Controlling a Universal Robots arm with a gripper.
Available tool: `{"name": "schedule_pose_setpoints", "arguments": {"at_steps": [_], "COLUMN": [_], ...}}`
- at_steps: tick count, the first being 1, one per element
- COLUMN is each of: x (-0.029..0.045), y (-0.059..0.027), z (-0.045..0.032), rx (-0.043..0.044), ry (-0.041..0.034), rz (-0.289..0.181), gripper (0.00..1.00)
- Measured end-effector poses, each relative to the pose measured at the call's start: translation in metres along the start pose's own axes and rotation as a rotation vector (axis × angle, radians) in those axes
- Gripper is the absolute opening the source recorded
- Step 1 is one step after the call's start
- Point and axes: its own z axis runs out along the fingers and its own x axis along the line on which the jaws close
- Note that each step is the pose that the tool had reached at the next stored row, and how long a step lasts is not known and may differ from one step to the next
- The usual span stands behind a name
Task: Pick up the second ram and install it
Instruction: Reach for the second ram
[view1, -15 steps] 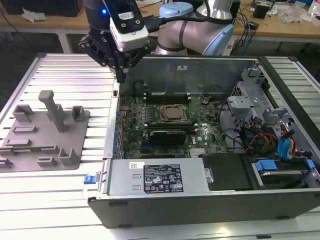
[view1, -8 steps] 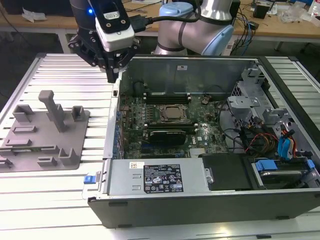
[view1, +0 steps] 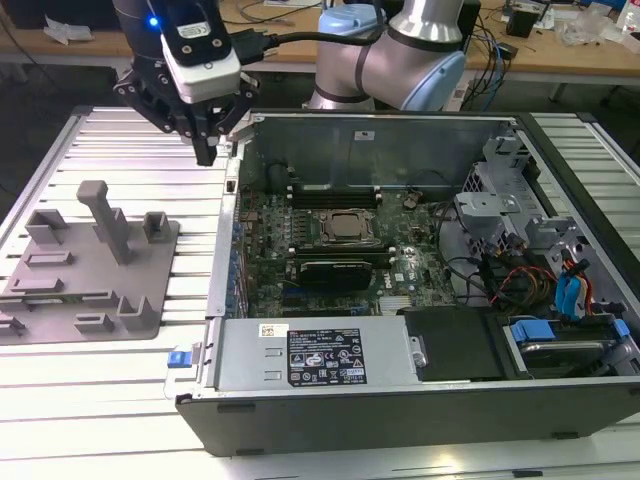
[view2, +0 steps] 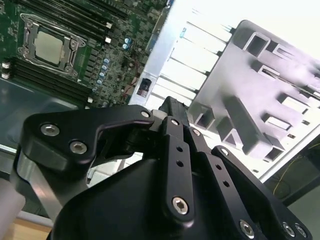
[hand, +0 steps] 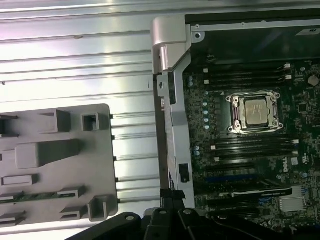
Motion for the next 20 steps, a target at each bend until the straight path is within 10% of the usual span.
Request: {"name": "schedule_pose_setpoints", "arguments": {"at_steps": [11, 20], "x": [0.0311, 0.0783], "y": [-0.0024, -0.0063], "z": [0.0015, 0.0087], "rx": [0.0, 0.0], "ry": [0.0, 0.0], "rz": [0.0, 0.0], "gripper": [0.08, 0.08]}}
